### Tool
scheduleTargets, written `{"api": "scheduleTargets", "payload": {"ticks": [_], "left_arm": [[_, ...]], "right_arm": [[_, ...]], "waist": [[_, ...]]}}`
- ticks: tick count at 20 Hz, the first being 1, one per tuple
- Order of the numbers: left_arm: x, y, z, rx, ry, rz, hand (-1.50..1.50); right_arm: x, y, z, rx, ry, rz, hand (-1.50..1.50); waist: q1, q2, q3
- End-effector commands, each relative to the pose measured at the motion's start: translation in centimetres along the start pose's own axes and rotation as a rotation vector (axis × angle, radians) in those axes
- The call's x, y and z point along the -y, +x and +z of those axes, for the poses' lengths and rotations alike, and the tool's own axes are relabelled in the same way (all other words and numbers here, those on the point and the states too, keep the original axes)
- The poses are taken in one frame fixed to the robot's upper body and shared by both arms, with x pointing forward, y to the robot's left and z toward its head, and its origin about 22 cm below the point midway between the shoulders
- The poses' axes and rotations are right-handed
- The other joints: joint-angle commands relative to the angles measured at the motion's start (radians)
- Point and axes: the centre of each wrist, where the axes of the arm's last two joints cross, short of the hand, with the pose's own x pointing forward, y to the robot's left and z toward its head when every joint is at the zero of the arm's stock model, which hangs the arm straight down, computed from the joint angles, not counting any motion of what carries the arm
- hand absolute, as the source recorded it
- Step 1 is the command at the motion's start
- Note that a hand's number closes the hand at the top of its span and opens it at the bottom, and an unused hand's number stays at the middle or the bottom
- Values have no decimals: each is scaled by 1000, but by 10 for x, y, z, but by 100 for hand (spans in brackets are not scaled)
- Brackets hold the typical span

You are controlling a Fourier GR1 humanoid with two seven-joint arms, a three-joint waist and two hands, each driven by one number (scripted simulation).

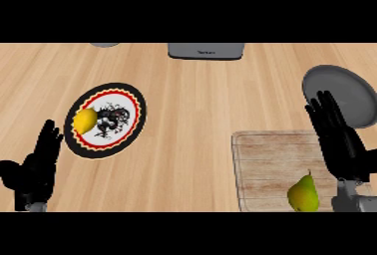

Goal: Pick the pear from the cutting board and place it in the pan

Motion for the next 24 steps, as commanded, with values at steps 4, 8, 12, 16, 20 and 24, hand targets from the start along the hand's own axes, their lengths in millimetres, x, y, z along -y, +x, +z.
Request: {"api": "scheduleTargets", "payload": {"ticks": [4, 8, 12, 16, 20, 24], "left_arm": [[46, 31, -6, 22, -306, 87, 0], [79, 29, 8, -20, -469, 177, 0], [83, 34, 17, -58, -546, 198, 0], [94, 28, 7, -52, -552, 196, 0], [103, 47, 8, -62, -568, 183, 0], [105, 41, 5, -56, -574, 174, 0]], "right_arm": [[24, 41, -26, 5, 50, 303, 150], [74, 57, -25, 26, -87, 890, 150], [65, 17, -4, 193, -238, 785, -150], [38, 38, -1, 126, -57, 862, -150], [47, 32, 4, -218, 137, 1177, -150], [45, 44, 4, -458, 272, 1467, -150]], "waist": [[-36, 22, 11], [-51, 37, 1], [-35, 18, 13], [-30, 20, 11], [-12, 21, 7], [0, 27, 2]]}}
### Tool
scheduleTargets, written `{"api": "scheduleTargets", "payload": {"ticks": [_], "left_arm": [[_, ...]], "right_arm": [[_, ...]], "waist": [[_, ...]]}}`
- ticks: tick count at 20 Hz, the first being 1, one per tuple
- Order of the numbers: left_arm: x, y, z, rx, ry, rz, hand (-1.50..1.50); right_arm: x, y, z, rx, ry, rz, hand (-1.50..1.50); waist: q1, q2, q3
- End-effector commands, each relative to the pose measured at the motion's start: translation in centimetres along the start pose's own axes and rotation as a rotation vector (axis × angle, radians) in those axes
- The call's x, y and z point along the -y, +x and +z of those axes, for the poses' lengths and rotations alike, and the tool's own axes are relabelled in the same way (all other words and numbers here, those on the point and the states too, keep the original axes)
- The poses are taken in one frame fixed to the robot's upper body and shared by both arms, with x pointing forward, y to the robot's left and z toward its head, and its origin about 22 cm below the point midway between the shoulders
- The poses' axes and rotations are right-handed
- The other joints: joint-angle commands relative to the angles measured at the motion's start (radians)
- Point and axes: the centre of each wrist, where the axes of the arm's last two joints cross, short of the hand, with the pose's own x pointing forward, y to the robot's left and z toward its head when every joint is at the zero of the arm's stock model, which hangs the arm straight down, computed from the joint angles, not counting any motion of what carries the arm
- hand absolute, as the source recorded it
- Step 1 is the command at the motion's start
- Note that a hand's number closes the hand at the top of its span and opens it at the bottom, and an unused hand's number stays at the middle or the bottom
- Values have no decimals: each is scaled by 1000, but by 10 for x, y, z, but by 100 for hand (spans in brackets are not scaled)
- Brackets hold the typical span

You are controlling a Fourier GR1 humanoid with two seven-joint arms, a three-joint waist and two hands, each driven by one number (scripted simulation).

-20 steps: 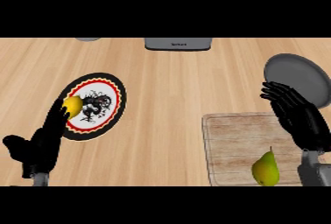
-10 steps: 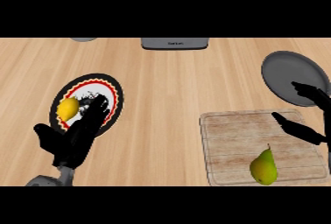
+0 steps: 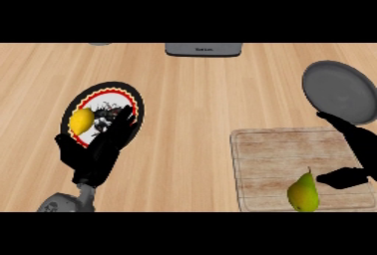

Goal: Pick the pear from the cutting board and place it in the pan

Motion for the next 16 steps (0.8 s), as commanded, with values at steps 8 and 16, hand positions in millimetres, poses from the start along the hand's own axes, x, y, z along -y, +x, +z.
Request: {"api": "scheduleTargets", "payload": {"ticks": [8, 16], "left_arm": [[4, -4, -7, -6, -33, 3, 0], [10, -8, -3, 4, -16, 1, 0]], "right_arm": [[-16, 79, -9, -308, 529, 482, -150], [-46, 151, -32, -400, 626, 504, -150]], "waist": [[24, 2, 1], [10, -2, 5]]}}
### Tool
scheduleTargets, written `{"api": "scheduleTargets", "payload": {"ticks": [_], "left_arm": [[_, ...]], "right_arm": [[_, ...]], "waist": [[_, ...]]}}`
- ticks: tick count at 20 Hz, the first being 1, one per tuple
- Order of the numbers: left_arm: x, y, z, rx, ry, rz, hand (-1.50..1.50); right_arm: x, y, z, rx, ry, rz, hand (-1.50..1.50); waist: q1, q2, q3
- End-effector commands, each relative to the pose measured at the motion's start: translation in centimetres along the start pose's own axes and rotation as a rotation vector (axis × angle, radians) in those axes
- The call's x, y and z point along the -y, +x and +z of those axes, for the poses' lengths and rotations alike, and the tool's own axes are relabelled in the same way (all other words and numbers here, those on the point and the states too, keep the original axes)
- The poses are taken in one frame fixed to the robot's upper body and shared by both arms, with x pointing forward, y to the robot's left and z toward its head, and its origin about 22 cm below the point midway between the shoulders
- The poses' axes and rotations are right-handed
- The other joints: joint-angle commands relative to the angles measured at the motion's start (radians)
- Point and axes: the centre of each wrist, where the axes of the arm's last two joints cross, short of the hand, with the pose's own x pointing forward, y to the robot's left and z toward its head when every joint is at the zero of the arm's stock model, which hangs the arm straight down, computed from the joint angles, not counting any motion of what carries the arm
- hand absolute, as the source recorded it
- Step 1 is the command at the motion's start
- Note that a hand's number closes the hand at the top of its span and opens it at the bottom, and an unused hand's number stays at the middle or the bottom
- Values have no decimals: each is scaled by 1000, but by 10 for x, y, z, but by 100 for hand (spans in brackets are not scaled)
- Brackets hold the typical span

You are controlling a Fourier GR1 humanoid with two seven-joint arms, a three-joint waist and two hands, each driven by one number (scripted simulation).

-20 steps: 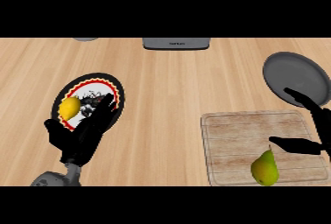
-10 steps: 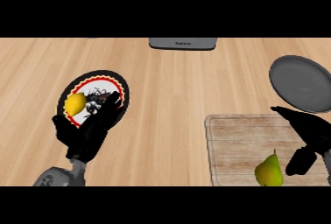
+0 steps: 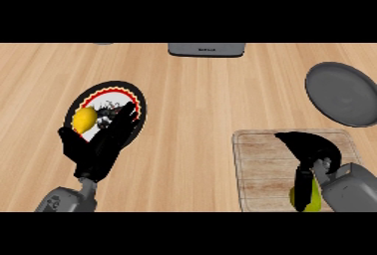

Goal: Pick the pear from the cutting board and place it in the pan

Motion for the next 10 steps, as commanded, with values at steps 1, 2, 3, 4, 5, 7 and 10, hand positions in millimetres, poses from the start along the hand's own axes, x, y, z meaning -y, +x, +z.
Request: {"api": "scheduleTargets", "payload": {"ticks": [1, 2, 3, 4, 5, 7, 10], "left_arm": [[-4, -2, 0, -7, 2, 24, 0], [-9, -2, 6, 7, 25, 10, 0], [-11, -2, 7, -1, 24, -8, 0], [0, 3, 6, -13, 22, 4, 0], [4, 1, 3, -17, 6, 15, 0], [-8, -3, 4, -1, 26, 16, 0], [20, -2, 5, -3, 36, 10, 0]], "right_arm": [[-2, 45, 3, -132, 67, 79, -150], [0, 44, 4, -137, 75, 49, -150], [-11, 38, -4, -165, 86, 53, -150], [-12, 55, 6, -159, 48, 73, -150], [-1, 54, 8, -173, 42, 76, -150], [-14, 48, 4, -186, 43, 83, -150], [-23, 40, -2, -218, 37, 133, -150]], "waist": [[-14, -2, 2], [-16, -4, 2], [-17, -4, 2], [-18, -6, 2], [-20, -5, 2], [-25, -4, 2], [-26, -6, 3]]}}
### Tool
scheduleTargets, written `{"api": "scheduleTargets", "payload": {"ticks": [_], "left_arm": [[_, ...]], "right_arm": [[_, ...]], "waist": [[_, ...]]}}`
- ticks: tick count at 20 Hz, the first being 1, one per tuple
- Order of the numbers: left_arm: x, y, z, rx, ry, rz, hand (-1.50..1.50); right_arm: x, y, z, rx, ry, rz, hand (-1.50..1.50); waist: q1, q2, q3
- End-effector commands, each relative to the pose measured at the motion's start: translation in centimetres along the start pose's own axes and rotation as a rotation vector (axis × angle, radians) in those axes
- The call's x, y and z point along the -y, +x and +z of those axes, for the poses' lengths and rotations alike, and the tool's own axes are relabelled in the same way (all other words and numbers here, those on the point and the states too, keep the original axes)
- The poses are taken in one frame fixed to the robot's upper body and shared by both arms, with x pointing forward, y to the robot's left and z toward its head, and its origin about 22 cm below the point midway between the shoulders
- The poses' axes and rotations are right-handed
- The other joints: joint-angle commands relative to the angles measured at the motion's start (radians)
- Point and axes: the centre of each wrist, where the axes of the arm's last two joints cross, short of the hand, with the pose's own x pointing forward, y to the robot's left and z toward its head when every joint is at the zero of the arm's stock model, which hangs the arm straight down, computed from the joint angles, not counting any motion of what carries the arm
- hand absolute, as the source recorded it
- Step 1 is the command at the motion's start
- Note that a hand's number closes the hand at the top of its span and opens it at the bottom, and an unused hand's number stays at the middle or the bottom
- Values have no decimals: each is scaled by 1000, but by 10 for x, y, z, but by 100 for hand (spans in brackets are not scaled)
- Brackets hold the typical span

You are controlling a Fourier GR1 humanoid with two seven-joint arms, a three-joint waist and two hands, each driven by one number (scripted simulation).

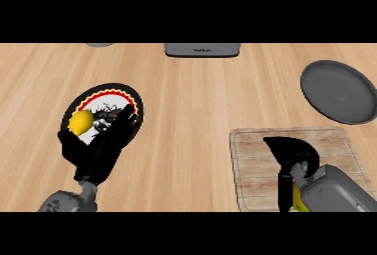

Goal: Pick the pear from the cutting board and place it in the pan

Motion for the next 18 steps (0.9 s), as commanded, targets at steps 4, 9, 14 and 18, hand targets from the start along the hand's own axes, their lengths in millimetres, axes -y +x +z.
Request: {"api": "scheduleTargets", "payload": {"ticks": [4, 9, 14, 18], "left_arm": [[7, 9, 1, 1, -7, -14, 0], [-3, 6, 4, 5, 16, 16, 0], [-1, -16, 19, -5, -1, 4, 0], [2, 12, 0, 10, 11, -10, 0]], "right_arm": [[3, -17, -6, -288, -4, 164, -150], [-13, 0, 6, -244, -14, 130, -150], [-35, -14, -12, -256, 7, 155, -150], [-41, -20, -20, -243, -7, 135, -150]], "waist": [[-1, -1, 0], [-6, 0, 1], [-2, 0, 1], [-4, 2, 2]]}}
